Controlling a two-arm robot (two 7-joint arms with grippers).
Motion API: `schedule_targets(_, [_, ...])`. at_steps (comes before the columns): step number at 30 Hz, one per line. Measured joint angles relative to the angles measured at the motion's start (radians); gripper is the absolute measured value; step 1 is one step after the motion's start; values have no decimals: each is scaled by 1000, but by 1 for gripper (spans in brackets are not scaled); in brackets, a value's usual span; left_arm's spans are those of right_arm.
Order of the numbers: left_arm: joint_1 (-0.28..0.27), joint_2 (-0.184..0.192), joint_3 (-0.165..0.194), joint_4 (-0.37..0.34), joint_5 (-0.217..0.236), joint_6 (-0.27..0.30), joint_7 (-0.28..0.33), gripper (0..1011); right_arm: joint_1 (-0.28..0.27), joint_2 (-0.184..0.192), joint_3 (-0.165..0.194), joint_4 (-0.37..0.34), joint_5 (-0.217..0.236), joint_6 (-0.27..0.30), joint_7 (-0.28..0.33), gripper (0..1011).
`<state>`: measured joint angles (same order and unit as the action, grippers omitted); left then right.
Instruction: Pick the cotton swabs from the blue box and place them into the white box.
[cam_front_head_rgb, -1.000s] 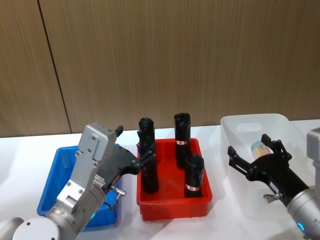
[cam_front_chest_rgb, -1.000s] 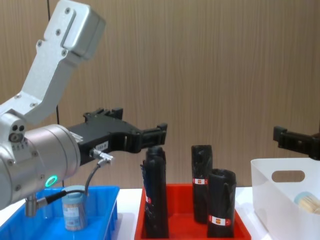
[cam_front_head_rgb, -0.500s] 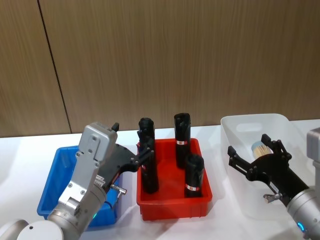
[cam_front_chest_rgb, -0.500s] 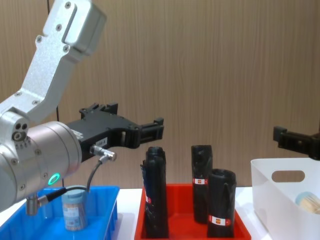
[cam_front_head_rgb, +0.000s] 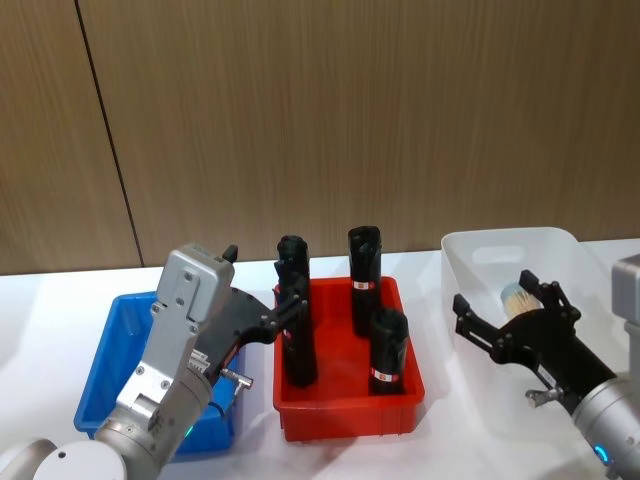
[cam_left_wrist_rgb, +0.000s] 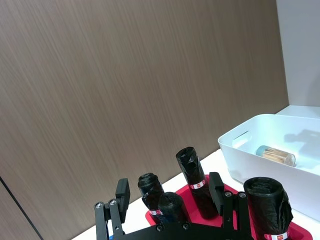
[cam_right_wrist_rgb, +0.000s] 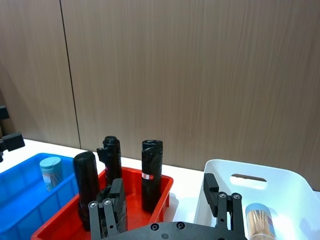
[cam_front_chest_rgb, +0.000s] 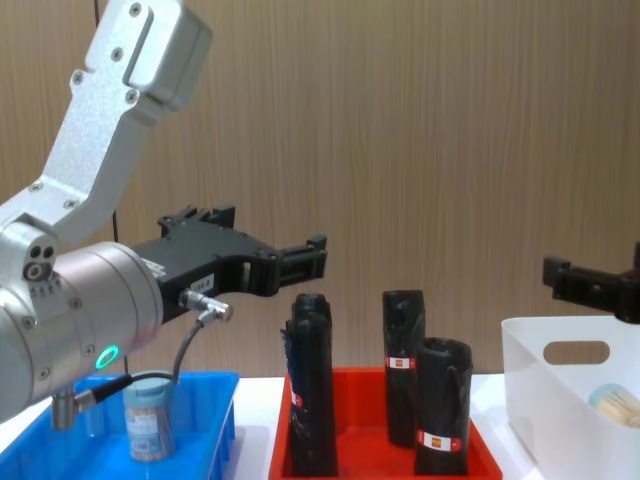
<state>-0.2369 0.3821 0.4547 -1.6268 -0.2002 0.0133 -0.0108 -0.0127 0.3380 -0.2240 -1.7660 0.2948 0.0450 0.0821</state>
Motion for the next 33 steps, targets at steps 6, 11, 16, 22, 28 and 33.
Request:
schedule_targets(6, [0, 0, 0, 0, 0, 0, 0, 1004, 6, 3, 1, 4, 0, 21, 26, 1002])
schedule_targets(11, [0, 0, -1, 1, 0, 1, 0, 1004, 15, 6, 1, 10, -2, 42, 63, 1002])
schedule_targets(16, [0, 0, -1, 1, 0, 1, 0, 1004, 32, 9, 0, 23, -12, 72, 116, 1002])
schedule_targets(22, [0, 0, 0, 1, 0, 1, 0, 1004, 64, 2, -8, 51, -32, 108, 173, 1002])
schedule_targets(28, [0, 0, 0, 1, 0, 1, 0, 1004, 101, -15, -18, 91, -57, 133, 216, 1002])
schedule_targets(33, [0, 0, 0, 1, 0, 1, 0, 1004, 132, -31, -28, 129, -79, 147, 243, 1002])
